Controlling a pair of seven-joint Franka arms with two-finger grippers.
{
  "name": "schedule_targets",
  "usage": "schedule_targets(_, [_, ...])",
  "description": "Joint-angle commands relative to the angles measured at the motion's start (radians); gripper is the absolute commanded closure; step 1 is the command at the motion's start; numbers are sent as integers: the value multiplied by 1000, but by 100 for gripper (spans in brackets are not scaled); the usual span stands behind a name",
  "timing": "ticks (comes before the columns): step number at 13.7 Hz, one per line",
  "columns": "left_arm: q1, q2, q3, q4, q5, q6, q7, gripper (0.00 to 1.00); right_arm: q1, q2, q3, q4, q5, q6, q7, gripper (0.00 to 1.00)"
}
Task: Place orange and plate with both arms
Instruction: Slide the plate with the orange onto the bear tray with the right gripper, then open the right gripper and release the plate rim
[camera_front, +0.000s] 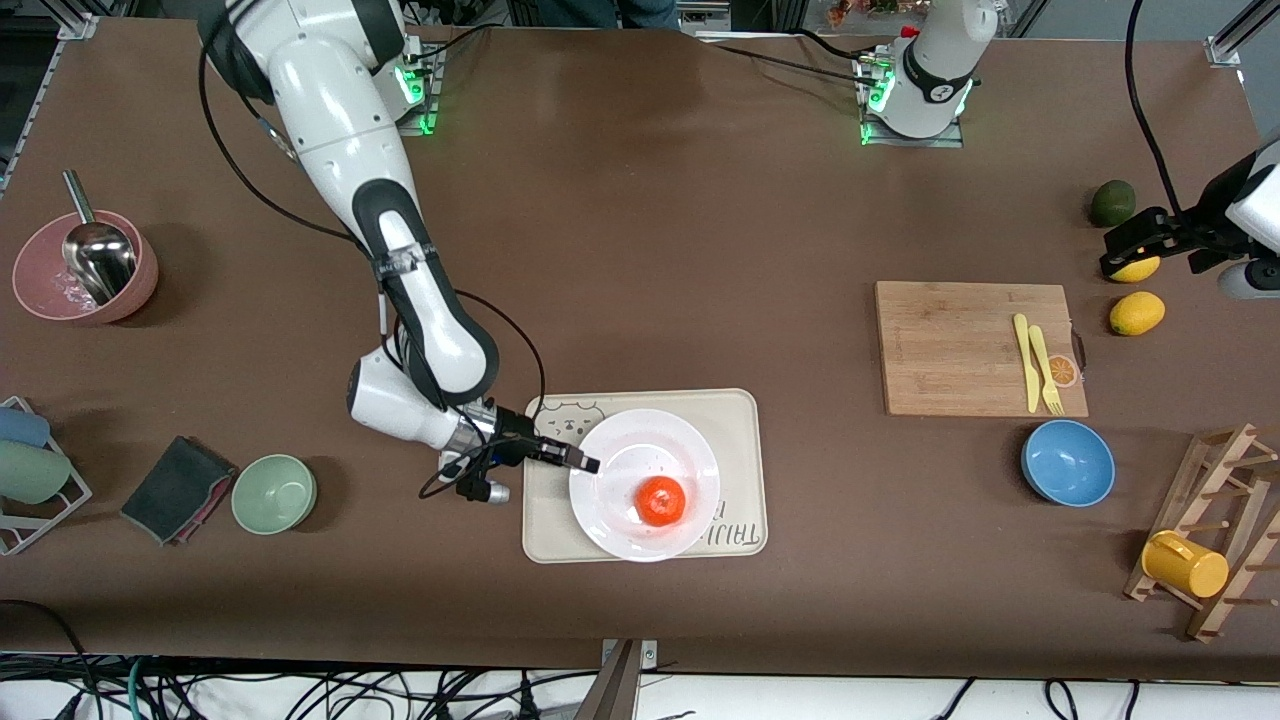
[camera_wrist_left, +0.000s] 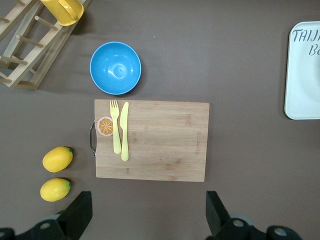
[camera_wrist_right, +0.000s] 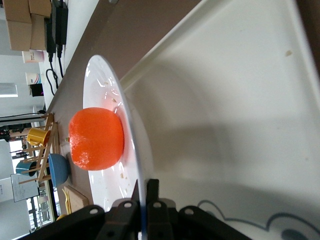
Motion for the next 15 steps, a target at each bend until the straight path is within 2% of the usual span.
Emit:
schedule_targets(1, [8, 8, -2, 7, -29, -18, 28, 0, 10, 48, 14, 78, -3, 32, 35, 100])
schedule_targets(2, [8, 8, -2, 8, -29, -19, 37, 0, 16, 46, 16, 74, 0, 32, 42, 72])
schedule_targets(3, [8, 8, 0, 8, -27, -18, 39, 0, 18, 42, 16, 56, -3, 32, 29, 1])
schedule_targets(6, [5, 8, -2, 13, -27, -13, 36, 0, 32, 11, 8, 27, -33, 28, 22, 0])
schedule_targets(7, [5, 8, -2, 25, -27, -13, 36, 0, 33, -18, 3, -17, -52, 28, 22, 0])
schedule_targets(8, [3, 10, -2, 27, -27, -13, 36, 0, 33, -52, -4, -66, -107, 28, 22, 0])
schedule_targets(11, [0, 10, -2, 31, -27, -12, 36, 0, 33, -173, -21, -184, -390, 26, 33, 0])
schedule_targets(13, [-5, 10, -2, 31, -26, -10, 36, 0, 35, -248, -50, -261, -516, 14, 31, 0])
schedule_targets(15, [-11, 11, -2, 49, -21, -9, 36, 0, 35, -323, -96, -309, -691, -53, 31, 0])
